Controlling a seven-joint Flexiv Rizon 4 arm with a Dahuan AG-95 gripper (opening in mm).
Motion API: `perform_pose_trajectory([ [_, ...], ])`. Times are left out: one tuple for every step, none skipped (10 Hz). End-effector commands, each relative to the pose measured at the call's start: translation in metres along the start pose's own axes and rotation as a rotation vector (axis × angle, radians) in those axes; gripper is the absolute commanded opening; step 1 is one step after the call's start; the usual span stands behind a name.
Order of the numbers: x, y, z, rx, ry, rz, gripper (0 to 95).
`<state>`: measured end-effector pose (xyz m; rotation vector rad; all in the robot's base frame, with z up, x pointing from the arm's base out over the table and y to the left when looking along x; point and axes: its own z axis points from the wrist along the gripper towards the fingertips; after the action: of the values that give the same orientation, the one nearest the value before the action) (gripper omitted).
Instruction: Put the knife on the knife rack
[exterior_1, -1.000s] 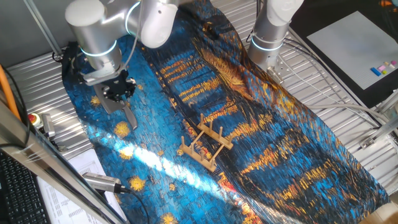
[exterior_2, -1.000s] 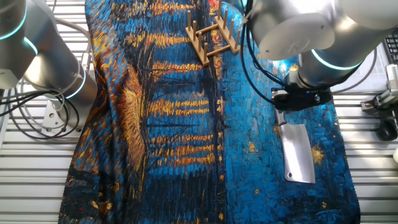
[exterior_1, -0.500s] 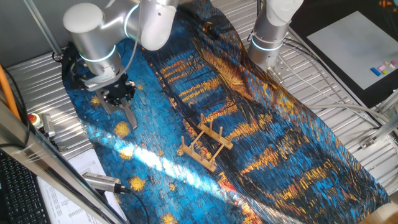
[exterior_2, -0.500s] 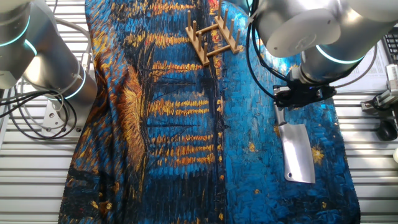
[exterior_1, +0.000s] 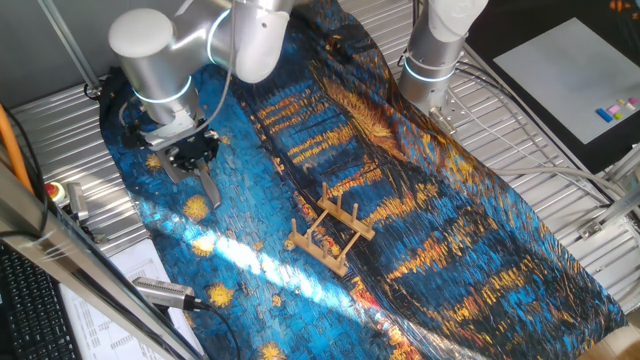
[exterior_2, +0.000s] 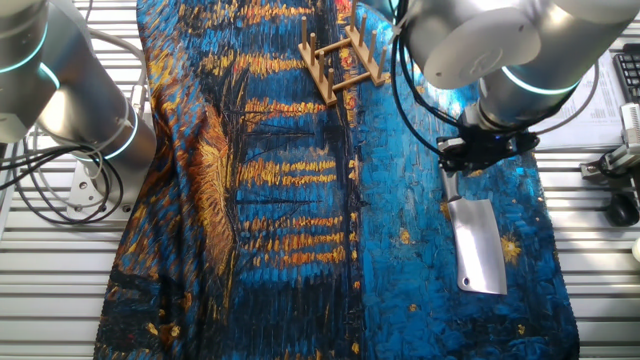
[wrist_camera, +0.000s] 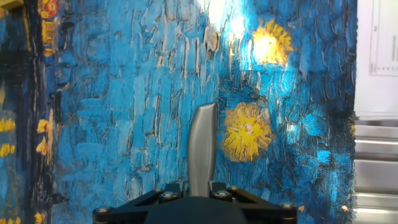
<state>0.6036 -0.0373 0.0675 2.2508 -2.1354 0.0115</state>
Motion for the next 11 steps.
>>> perform_pose_trajectory([
  [0.0002, 0.0004, -0.0001, -0.004, 0.001, 0.028, 19.0],
  [0.0002, 0.0004, -0.0002, -0.003, 0.003, 0.044, 19.0],
  [0.0002, 0.0004, -0.0002, 0.004, -0.008, 0.127, 19.0],
  [0.0002, 0.0004, -0.0002, 0.009, 0.018, 0.107, 0.0],
  [0.0002, 0.0004, -0.0002, -0.004, 0.041, 0.057, 0.0],
  [0.0002, 0.0004, -0.0002, -0.001, 0.04, 0.028, 0.0],
  [0.0002, 0.0004, -0.0002, 0.004, 0.041, 0.017, 0.0],
  [0.0002, 0.0004, -0.0002, 0.007, 0.072, 0.026, 0.0],
  [0.0002, 0.0004, -0.0002, 0.008, 0.061, 0.028, 0.0],
  [0.0002, 0.0004, -0.0002, 0.034, 0.033, 0.019, 0.0],
  [0.0002, 0.0004, -0.0002, 0.06, 0.022, 0.001, 0.0],
])
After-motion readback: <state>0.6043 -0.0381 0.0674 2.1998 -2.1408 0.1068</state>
